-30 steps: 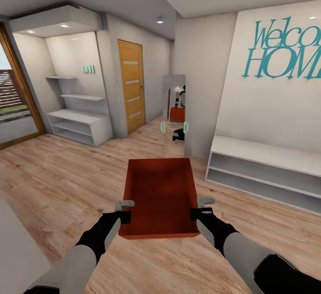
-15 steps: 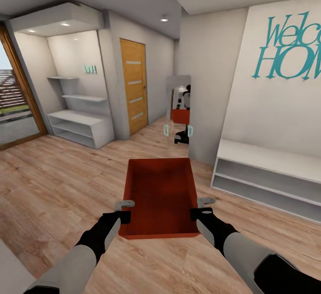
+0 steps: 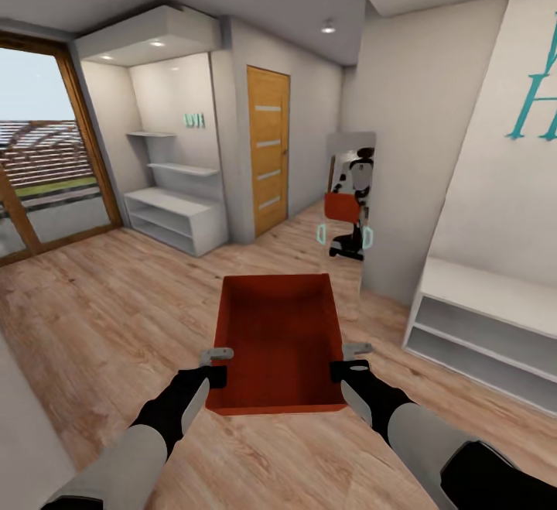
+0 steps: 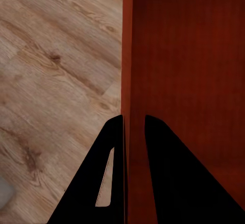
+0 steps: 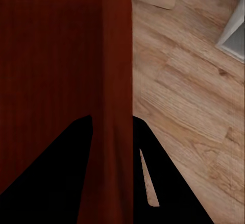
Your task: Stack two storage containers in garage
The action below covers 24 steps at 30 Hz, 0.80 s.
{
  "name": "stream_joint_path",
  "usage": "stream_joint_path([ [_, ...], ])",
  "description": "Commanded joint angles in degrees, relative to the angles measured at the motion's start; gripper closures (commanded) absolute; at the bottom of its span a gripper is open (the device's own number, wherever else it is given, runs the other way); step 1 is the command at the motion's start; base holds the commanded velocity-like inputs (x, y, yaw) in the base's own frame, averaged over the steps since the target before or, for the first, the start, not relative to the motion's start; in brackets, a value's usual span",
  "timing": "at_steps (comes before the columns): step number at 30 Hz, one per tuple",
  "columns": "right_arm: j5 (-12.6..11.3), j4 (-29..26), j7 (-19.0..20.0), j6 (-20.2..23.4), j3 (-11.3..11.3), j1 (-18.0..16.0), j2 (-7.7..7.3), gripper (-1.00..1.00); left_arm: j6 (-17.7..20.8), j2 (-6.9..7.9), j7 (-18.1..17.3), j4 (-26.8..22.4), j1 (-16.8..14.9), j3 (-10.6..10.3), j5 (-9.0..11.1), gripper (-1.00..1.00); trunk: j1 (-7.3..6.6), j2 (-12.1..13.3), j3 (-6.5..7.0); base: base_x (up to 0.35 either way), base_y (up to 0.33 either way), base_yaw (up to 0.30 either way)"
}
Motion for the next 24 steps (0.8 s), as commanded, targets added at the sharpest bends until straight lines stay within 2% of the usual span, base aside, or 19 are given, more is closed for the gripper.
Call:
stream_joint_path([
  [1, 0.62, -0.07, -0.68, 0.46, -0.02, -0.05, -0.63, 1.00, 0.42, 0.08, 0.67, -0.15, -0.07, 0.26, -0.76, 1.00, 0.07, -0.13, -0.13, 0.323, 0.000, 0.269],
  [4, 0.60, -0.07, -0.68, 0.46, -0.04, -0.05, -0.71, 1.00, 0.42, 0.08, 0.67, -0.15, -0.07, 0.28, -0.76, 1.00, 0.07, -0.13, -0.13, 0.323, 0.000, 0.127],
  [19, 0.61, -0.07, -0.68, 0.46, -0.01, -0.05, -0.64, 1.00, 0.42, 0.08, 0.67, -0.15, -0.07, 0.27, -0.76, 1.00, 0.07, -0.13, -0.13, 0.323, 0.000, 0.003],
  [24, 0.59, -0.07, -0.68, 0.46, -0.05, -0.05, -0.71, 1.00, 0.42, 0.08, 0.67, -0.15, -0.07, 0.26, -0.76, 1.00, 0.07, -0.13, -0.13, 0.323, 0.000, 0.179],
])
